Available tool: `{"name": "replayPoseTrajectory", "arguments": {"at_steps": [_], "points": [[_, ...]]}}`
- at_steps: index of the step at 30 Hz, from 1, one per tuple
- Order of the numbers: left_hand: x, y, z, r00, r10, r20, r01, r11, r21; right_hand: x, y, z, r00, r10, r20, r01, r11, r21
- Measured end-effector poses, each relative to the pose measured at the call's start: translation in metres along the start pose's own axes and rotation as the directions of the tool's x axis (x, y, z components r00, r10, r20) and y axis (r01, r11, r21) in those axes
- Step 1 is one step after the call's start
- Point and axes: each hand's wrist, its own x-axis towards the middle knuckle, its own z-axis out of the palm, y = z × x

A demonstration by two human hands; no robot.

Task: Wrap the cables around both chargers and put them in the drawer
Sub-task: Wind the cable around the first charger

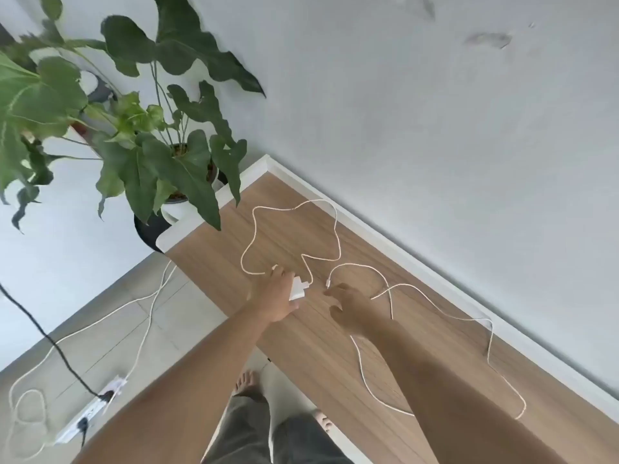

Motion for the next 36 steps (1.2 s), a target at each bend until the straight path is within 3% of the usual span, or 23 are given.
{"name": "replayPoseTrajectory", "arguments": {"at_steps": [11, 20, 24, 27, 32, 36], "points": [[0.022, -0.012, 0.035, 0.998, -0.052, -0.035, 0.048, 0.992, -0.117, 0.017, -0.005, -0.004, 0.998, -0.014, 0.066, 0.023, 0.991, -0.135], [0.007, -0.037, -0.024, 0.961, 0.12, 0.248, -0.036, 0.947, -0.318, 0.034, -0.024, -0.013, 0.996, -0.086, 0.032, 0.09, 0.976, -0.199], [-0.005, -0.044, -0.065, 0.899, 0.247, 0.362, -0.037, 0.866, -0.498, 0.035, -0.031, -0.028, 0.991, -0.133, -0.006, 0.128, 0.966, -0.223], [-0.016, -0.044, -0.086, 0.843, 0.34, 0.417, 0.028, 0.746, -0.666, 0.036, -0.032, -0.048, 0.983, -0.166, -0.083, 0.151, 0.975, -0.164], [-0.028, -0.036, -0.105, 0.826, 0.434, 0.359, 0.093, 0.523, -0.847, 0.023, -0.032, -0.076, 0.979, -0.173, -0.111, 0.159, 0.98, -0.117], [-0.028, -0.03, -0.103, 0.817, 0.47, 0.334, 0.141, 0.399, -0.906, 0.011, -0.039, -0.08, 0.994, -0.11, 0.005, 0.11, 0.994, 0.008]]}}
